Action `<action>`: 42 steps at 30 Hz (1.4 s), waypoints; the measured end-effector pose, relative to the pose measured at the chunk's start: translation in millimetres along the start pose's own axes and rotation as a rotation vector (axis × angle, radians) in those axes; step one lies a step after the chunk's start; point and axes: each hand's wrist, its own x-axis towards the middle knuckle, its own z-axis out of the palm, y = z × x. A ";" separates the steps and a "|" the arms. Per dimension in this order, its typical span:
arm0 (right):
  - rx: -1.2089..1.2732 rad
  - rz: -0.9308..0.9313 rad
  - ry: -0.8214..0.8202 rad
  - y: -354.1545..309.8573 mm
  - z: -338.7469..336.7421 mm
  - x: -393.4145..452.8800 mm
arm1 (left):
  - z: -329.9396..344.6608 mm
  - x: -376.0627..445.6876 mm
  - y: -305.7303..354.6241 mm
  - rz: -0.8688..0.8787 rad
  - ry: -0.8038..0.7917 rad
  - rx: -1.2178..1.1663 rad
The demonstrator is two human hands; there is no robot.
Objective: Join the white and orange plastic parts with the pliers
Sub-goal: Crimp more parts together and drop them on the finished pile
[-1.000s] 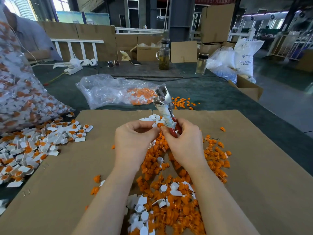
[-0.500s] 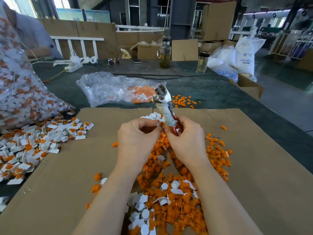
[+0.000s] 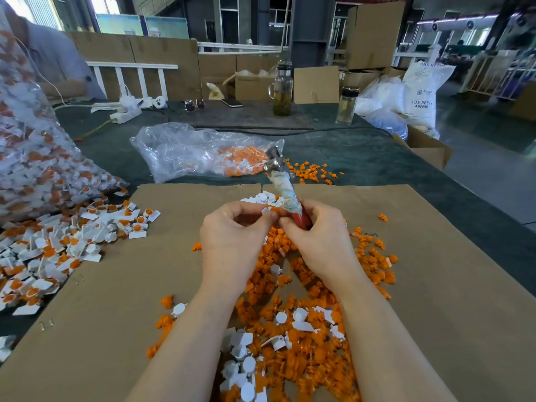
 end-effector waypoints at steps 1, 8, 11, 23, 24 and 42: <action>0.009 0.002 -0.016 -0.4 -0.4 -0.6 | -0.4 0.0 0.0 -0.004 0.005 0.003; 0.199 0.054 -0.088 -3.8 -6.7 -2.0 | -4.7 2.3 1.0 -0.056 0.008 -0.080; 0.208 0.071 -0.090 -4.0 -10.5 -2.7 | -6.2 3.2 2.1 -0.105 0.000 -0.158; 0.114 0.023 -0.081 -6.1 -9.0 -4.9 | -6.7 1.8 4.2 -0.118 -0.003 -0.203; 0.113 0.039 -0.117 -5.0 -12.3 -4.3 | -7.7 2.0 5.0 -0.128 -0.004 -0.241; -0.079 0.156 -0.536 -1.3 -27.8 -3.5 | -19.9 9.0 4.3 -0.106 -0.009 -0.423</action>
